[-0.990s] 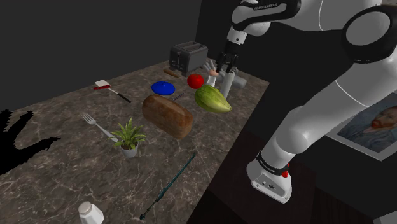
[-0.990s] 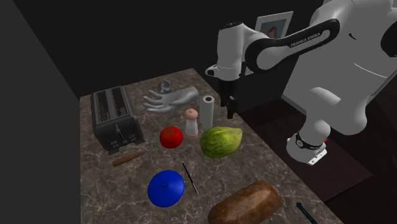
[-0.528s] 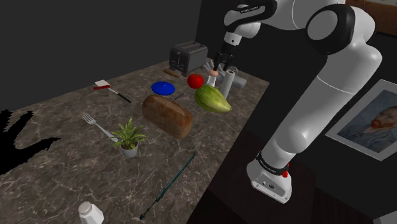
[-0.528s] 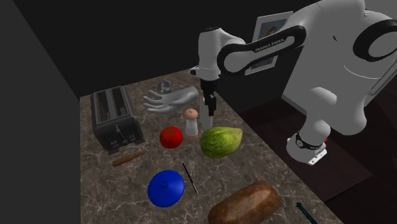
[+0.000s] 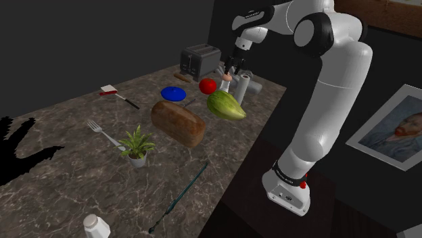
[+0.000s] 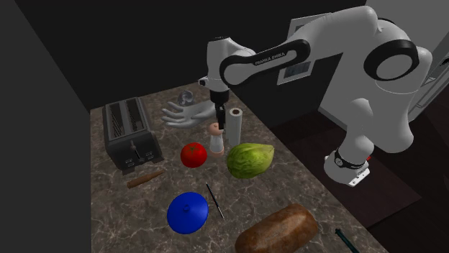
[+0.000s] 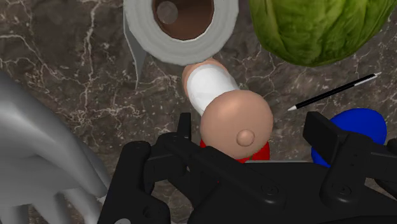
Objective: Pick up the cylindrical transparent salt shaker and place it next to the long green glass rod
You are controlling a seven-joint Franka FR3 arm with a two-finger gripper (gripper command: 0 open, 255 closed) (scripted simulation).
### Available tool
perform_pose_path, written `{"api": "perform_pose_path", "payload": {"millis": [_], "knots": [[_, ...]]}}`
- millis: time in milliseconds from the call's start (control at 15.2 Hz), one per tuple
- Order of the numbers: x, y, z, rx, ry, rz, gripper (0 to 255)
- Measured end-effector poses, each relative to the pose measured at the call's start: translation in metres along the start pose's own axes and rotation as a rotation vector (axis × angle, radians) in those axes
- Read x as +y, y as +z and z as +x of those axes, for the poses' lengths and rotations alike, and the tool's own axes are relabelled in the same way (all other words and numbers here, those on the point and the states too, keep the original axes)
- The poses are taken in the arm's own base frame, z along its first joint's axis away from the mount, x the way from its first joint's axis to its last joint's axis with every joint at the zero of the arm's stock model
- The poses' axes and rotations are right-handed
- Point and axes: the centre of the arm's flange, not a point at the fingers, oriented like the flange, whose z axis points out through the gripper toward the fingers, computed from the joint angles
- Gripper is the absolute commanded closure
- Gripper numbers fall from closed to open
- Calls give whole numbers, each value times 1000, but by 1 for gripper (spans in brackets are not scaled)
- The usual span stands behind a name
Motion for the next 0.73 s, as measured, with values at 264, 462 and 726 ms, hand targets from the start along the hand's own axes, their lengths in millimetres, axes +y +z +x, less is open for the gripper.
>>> {"api": "perform_pose_path", "payload": {"millis": [264,462,726], "knots": [[2,21,2,1,0,0,0],[2,33,3,1,0,0,0],[2,34,2,1,0,0,0]]}}
